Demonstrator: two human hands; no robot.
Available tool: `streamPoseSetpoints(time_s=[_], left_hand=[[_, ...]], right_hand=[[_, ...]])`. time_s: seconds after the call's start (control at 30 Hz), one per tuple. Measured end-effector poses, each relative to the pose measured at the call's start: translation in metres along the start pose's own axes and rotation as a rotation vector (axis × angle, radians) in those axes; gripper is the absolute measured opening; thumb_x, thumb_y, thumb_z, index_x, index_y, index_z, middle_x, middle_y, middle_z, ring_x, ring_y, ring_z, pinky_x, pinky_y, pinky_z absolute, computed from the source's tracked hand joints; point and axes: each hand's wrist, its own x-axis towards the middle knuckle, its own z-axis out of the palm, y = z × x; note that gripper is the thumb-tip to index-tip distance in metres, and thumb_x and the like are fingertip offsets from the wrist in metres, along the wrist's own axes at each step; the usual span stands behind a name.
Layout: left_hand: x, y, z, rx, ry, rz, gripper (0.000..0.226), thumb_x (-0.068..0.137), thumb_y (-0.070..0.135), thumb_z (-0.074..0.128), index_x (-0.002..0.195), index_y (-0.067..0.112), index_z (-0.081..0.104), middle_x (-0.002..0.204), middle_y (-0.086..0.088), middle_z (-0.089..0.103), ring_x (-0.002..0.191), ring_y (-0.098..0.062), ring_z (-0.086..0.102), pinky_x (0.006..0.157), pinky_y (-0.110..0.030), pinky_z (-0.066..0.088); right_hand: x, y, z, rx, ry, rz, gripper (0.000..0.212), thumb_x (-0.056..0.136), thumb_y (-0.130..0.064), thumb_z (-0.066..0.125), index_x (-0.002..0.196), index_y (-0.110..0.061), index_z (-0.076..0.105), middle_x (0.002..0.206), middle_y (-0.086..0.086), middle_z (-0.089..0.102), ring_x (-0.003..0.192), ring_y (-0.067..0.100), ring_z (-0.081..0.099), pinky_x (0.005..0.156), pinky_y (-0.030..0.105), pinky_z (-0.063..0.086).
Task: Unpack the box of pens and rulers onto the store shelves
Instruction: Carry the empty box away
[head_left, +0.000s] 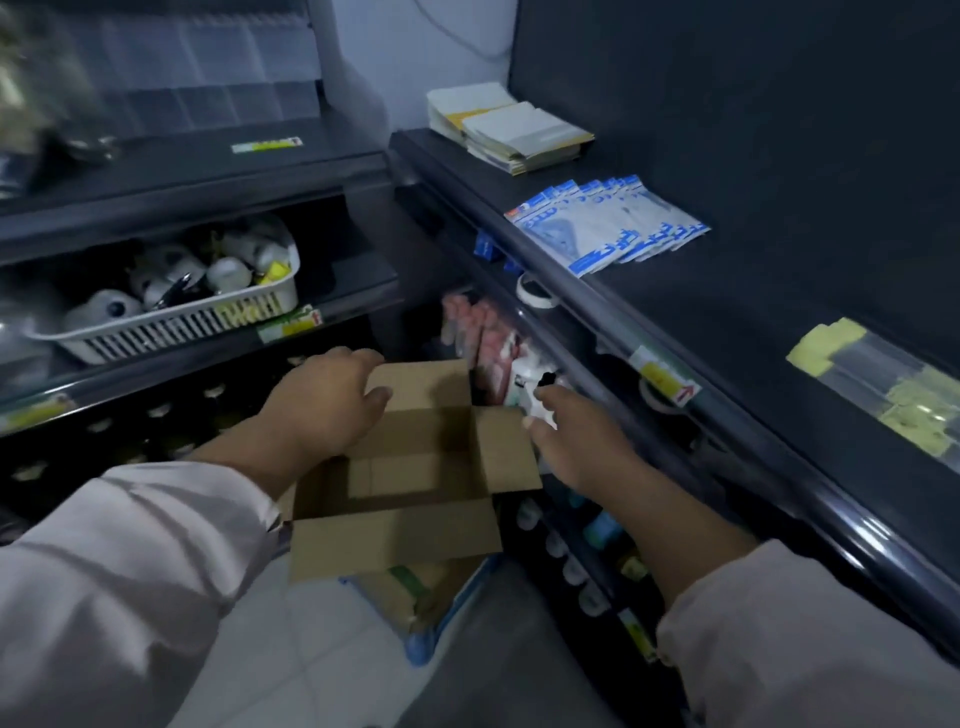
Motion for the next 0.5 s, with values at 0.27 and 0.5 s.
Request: streamPoseSetpoints(time_s=[0.27,0.5], left_hand=[[0.002,-0.096,0.084,-0.054,-0.109,-0.245,0.049,0.093,0.033,0.052,0.135,0.01,0.042,0.127,-0.019,0.051,0.113,-0.036,0.05,0.092,-0.039,0.044],[0.021,-0.154,0.192,-0.015,-0.163,-0.384,0.053,0.091,0.034,0.054,0.133,0.006,0.041,0.128,-0.022,0.049,0.116,-0.038,0.047,0.094,-0.041,0.041]], right_hand=[[0.067,0.019,0.105,-0.017,-0.092,0.148,0.053,0.098,-0.035,0.045,0.147,-0.018,0.032,0.151,0.004,0.036,0.133,0.026,0.039,0.109,0.04,0.034],[0.117,0.068,0.198,-0.134,-0.074,0.198,0.056,0.099,-0.032,0.046,0.147,-0.008,0.029,0.149,0.012,0.033,0.133,0.03,0.035,0.107,0.037,0.035]])
